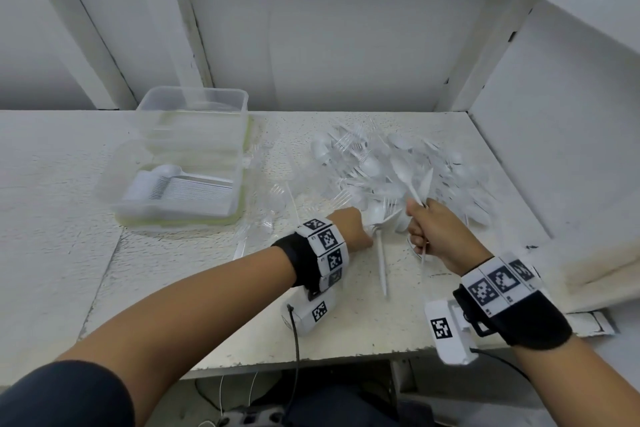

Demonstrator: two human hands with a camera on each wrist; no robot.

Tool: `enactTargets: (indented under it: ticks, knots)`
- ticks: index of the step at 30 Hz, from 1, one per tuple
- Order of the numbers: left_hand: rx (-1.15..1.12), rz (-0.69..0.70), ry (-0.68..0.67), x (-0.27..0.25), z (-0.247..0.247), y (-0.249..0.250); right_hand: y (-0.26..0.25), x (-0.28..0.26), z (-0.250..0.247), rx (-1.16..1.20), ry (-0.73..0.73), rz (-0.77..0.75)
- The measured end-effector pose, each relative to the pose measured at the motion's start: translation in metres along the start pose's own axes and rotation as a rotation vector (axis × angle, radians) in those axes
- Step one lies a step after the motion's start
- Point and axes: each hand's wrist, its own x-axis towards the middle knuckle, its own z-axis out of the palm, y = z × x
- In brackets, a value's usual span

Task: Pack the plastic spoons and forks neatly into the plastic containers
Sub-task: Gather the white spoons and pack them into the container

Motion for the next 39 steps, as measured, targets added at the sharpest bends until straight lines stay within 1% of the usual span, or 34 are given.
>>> enactTargets:
  ticks: [4,7,10,14,18,21,26,29,34,36,39]
  knots:
    - [-0.180,-0.010,-0.067,-0.006,-0.011,-0.014,0.006,0.003,-0.001,-0.020,-0.003,-0.027]
    - [-0.275,-0.016,-0.065,-0.018,-0.024,-0.020,0.008,0.005,-0.001,-0.057,0.046,-0.032]
    - [-0.318,-0.004,-0.035,-0.029,-0.038,-0.026,0.013,0.006,0.002,-0.215,0.087,-0.049]
    - [-0.310,-0.003,-0.026,-0.039,-0.051,-0.038,0.024,0.004,0.010,-0.547,0.041,-0.093]
    - [-0.379,-0.037,-0.025,-0.044,-0.055,-0.048,0.031,0.004,0.023,-0.697,-0.031,-0.076]
    - [-0.447,-0.058,-0.004,-0.046,-0.052,-0.050,0.033,0.007,0.029,-0.751,-0.038,-0.067]
    - [-0.505,-0.071,0.076,-0.045,-0.044,-0.048,0.021,0.001,0.022,-0.720,0.014,-0.137]
    - [-0.430,-0.018,0.106,-0.043,-0.036,-0.044,0.010,-0.005,0.015,-0.691,0.036,-0.179]
    - [-0.295,0.002,0.071,-0.032,-0.014,-0.032,0.000,-0.008,0.005,-0.661,0.136,-0.250]
    - [-0.196,0.006,0.046,-0.027,-0.004,-0.024,0.000,-0.007,0.002,-0.586,0.152,-0.282]
    - [-0.073,0.036,-0.001,-0.021,0.008,-0.014,0.003,-0.009,-0.001,-0.390,0.139,-0.297]
